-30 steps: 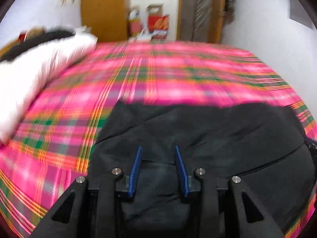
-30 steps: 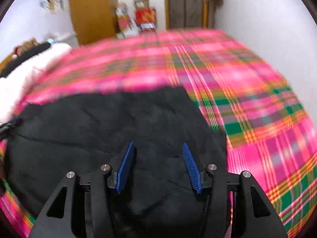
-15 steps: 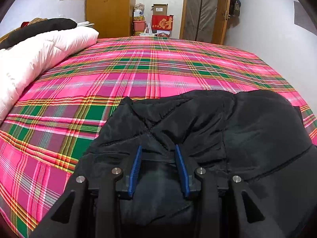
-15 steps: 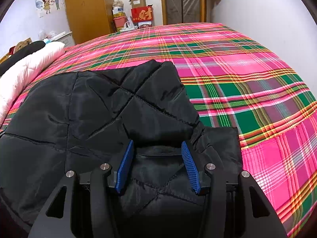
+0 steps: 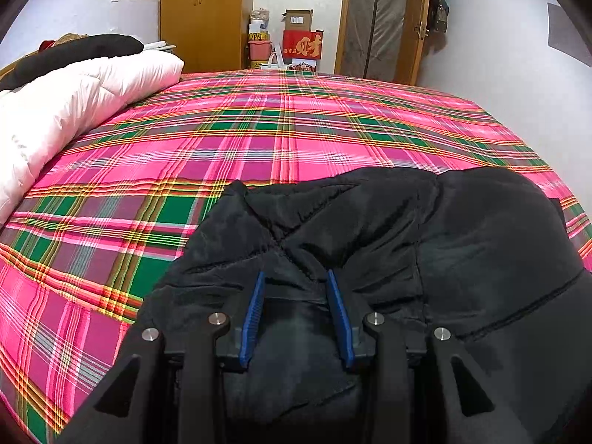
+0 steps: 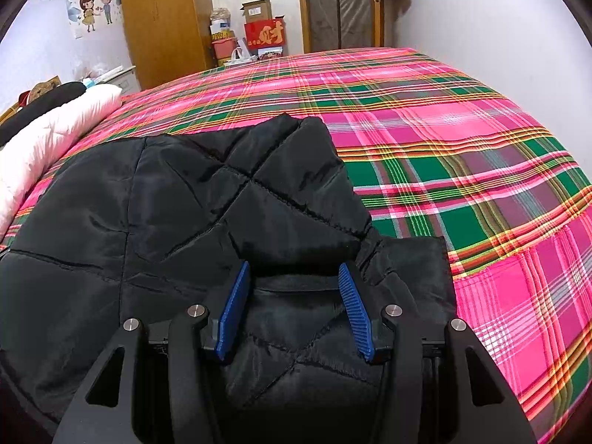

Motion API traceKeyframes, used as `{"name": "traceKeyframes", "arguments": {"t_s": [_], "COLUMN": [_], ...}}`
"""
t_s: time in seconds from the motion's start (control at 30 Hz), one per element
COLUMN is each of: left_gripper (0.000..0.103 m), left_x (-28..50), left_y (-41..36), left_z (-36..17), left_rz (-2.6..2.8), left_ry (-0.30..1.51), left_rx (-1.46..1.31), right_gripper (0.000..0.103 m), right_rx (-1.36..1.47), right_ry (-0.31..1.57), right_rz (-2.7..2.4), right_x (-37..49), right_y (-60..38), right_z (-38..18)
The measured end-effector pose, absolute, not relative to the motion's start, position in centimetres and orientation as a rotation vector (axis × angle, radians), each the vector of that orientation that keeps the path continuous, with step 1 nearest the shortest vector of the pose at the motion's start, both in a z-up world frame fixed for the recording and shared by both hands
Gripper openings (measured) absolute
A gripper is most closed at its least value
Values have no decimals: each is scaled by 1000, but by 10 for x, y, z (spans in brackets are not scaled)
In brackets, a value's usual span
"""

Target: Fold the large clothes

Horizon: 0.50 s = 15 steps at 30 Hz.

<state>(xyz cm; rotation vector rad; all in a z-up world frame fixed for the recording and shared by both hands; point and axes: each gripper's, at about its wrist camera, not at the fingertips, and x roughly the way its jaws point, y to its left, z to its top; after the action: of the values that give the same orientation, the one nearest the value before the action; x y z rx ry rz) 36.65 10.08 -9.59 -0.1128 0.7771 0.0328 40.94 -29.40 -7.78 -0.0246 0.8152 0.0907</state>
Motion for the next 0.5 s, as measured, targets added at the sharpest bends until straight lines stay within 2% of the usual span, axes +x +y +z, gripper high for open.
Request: {"name": "traceKeyframes", "arguments": {"t_s": [0.27,0.37,0.5], "left_gripper": [38,37,37], "left_x": [369,366,363], "left_y": [101,112,123], "left_z": [-83,-63,-35], "left_rz": [37,15,-8], "left_ry": [828,851,790], "left_rx": [-107,-158,-162], "right_gripper": [50,50,50], "right_rx": [-99,-118,-45], "right_ry": [862,881,792], "right_rz": [51,42,75], "right_x": [409,406,404], "right_y": [-283,-283,-287], "right_z": [-63,-41,1]}}
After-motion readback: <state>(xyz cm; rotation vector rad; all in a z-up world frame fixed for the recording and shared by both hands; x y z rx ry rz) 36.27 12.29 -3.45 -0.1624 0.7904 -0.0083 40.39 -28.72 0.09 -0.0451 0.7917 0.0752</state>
